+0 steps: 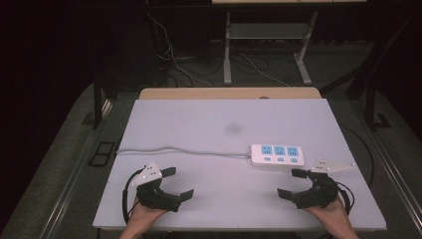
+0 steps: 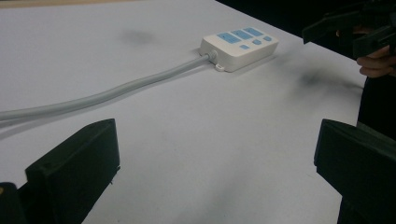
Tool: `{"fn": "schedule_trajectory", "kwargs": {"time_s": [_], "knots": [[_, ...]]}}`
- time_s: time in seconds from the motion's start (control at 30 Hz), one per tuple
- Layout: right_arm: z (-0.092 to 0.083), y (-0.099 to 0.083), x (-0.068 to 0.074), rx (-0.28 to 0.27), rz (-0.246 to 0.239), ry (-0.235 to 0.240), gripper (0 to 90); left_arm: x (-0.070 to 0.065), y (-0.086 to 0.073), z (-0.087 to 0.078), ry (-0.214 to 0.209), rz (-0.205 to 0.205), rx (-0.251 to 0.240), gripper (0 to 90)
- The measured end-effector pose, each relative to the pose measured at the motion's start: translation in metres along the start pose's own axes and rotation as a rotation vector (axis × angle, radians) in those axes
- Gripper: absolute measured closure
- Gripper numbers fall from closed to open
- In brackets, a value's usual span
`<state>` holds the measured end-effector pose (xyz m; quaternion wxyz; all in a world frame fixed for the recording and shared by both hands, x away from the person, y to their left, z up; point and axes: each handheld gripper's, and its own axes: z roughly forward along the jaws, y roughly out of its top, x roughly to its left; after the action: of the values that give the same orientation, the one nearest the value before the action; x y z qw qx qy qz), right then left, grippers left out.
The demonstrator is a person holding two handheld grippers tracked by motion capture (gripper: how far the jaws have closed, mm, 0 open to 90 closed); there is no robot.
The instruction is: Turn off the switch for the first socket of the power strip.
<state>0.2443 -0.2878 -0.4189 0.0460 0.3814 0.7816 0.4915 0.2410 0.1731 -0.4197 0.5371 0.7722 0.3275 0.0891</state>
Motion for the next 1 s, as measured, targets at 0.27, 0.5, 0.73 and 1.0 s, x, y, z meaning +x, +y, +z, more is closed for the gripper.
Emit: {"fn": "schedule_trajectory", "kwargs": {"time_s": [0.27,0.5,0.73,1.0], "knots": [[0.0002,-0.0007,0.001,0.013,-0.002,0.004,0.4,-0.0025,0.0001,0.0044,-0.012,0.01,0.013,0.0],[-0.0003,-0.001,0.0003,0.011,0.001,0.002,0.5,-0.0015,-0.0004,0.0046,-0.015,0.009,0.017,0.0],[-0.0011,-0.0016,-0.0009,0.018,0.007,-0.001,0.5,-0.0012,-0.0004,0.0053,-0.021,0.007,0.017,0.0],[-0.0022,-0.0009,0.0006,0.035,0.005,-0.007,0.4,-0.0002,-0.001,0.0041,-0.02,0.003,0.013,0.0]]}}
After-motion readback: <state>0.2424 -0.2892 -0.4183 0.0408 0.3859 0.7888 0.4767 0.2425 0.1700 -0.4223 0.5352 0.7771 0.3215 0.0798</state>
